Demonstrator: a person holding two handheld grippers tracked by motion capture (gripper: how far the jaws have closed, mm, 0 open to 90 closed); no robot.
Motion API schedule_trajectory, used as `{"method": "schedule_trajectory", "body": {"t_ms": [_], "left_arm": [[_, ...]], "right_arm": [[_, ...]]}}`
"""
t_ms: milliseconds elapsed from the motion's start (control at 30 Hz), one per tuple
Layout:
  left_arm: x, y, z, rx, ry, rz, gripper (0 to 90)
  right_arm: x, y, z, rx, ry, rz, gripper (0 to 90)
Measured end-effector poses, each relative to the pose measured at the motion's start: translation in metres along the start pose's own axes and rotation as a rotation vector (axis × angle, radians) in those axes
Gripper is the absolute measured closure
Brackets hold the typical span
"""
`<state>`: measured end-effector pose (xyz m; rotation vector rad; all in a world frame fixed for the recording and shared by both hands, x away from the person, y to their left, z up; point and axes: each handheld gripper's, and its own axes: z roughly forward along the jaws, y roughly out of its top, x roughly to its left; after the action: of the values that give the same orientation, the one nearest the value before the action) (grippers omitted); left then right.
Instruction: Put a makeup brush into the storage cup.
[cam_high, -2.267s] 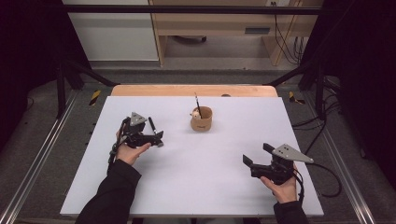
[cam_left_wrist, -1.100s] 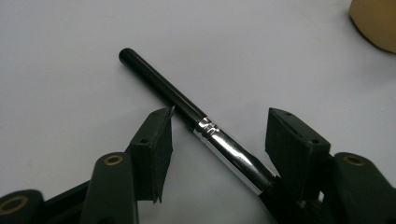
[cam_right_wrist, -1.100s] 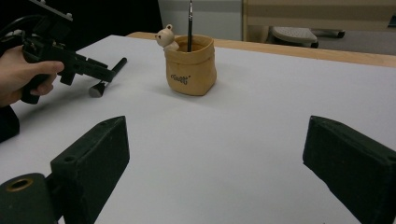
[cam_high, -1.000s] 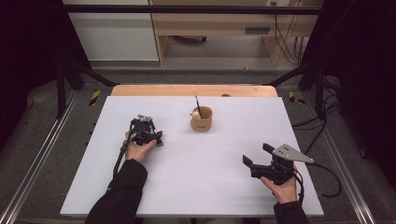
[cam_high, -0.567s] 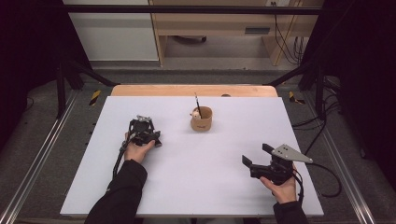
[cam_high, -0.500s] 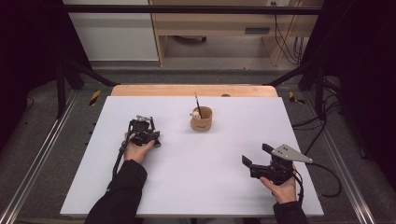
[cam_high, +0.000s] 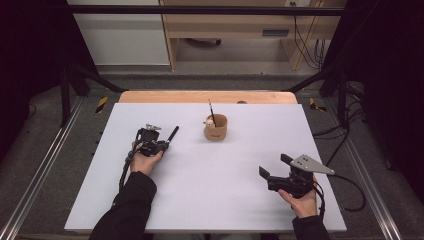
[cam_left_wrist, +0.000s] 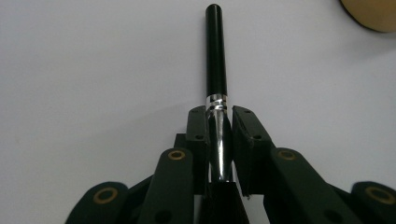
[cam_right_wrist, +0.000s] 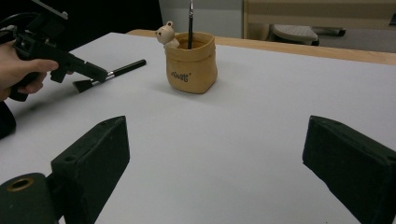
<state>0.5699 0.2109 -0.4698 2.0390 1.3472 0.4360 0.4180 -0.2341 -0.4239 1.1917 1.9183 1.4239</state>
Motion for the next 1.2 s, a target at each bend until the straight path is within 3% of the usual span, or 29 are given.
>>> {"method": "schedule_trajectory", "body": {"t_ms": [267,333,533,633,967,1200], "left_arm": [[-0.003,0.001,-0.003,0.009,-0.018,0.05,76.1],[-0.003,0.005,-0.007,0.002,-0.028,0.062,72.1],[-0.007,0.021,-0.012,0.054,-0.009,0.119,62.1],[-0.006,0.024,-0.006,0.076,-0.006,0.112,60.1],[-0.008,0.022,0.004,0.18,-0.032,0.185,67.0],[-0.011,0.023,0.004,0.201,-0.022,0.182,70.7]], "right_arm": [[0.0,0.0,0.0,-0.003,0.0,0.002,7.8],[0.0,0.0,0.0,-0.005,-0.001,0.003,7.8],[0.0,0.0,0.0,-0.002,0.002,0.0,7.8],[0.0,0.0,0.0,-0.005,0.003,-0.001,7.8],[-0.001,0.0,0.0,-0.006,0.005,-0.003,7.8],[0.0,0.0,0.0,0.001,0.008,0.0,7.9]]}}
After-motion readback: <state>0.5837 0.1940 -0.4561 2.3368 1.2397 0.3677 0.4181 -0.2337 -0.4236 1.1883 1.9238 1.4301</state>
